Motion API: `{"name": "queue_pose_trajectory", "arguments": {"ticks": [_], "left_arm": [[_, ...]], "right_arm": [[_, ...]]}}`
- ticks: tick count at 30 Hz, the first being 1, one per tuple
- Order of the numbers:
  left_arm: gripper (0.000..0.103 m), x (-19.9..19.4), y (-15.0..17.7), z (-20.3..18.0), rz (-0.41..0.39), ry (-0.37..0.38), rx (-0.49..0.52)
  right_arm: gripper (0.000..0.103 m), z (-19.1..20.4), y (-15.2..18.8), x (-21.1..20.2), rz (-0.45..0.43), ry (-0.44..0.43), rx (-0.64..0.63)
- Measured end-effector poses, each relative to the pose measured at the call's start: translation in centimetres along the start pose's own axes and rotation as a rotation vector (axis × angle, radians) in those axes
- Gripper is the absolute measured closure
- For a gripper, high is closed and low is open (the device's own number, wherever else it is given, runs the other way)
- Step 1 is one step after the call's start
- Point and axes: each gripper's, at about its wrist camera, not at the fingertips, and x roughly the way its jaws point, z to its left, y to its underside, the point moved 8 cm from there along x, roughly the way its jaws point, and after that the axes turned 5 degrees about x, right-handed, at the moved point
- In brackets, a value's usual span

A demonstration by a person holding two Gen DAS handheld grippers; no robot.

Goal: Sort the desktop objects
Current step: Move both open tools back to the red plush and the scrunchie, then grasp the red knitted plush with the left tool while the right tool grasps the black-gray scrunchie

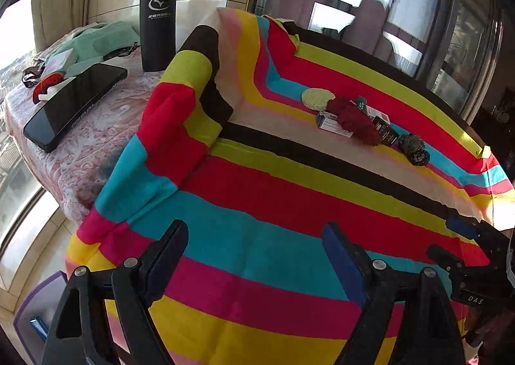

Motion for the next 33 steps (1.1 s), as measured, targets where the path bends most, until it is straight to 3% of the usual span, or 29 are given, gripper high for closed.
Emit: {"name": "queue_pose_trajectory", "arguments": {"ticks": [5,12,21,24,28,29,30,31,33], "left_arm": [[0.017,7.1,-7.9,-8.0,0.002,0.053,0.024],[0.017,15.5,-13.3,-13.9,0.052,0.019,-0.02],[0.017,23.0,-16.1,-16.0,0.125,-0.207,0.084],[0.008,23.9,-16.5,-16.2,0.116,-0.253,0.117],[0.01,24.7,-16.0,-16.6,0.125,-0.231,0.142],[0.023,24.7,-15.8,-16.8,0.123,-0.196,0.144],[0.048,24.7,-15.6,-17.3,0.127,-0.154,0.159],[0.052,24.5,-15.3,-17.6,0.135,-0.136,0.174],[0.062,23.6,-14.8,-18.0,0.127,-0.114,0.204]], "right_arm": [[0.026,-10.2,-2.9,1.5,-0.034,0.069,0.165],[0.026,-20.2,-7.2,5.5,-0.042,0.095,0.339],[0.023,-23.7,-9.0,13.0,0.074,0.095,0.326],[0.021,-24.6,-9.0,14.8,0.103,0.083,0.35],[0.02,-24.8,-9.2,16.2,0.115,0.095,0.336],[0.022,-24.7,-9.3,16.2,0.113,0.1,0.328],[0.042,-24.6,-9.4,16.1,0.102,0.107,0.321],[0.077,-24.5,-9.4,15.9,0.094,0.131,0.311],[0.081,-24.2,-8.9,15.3,0.1,0.164,0.3]]}}
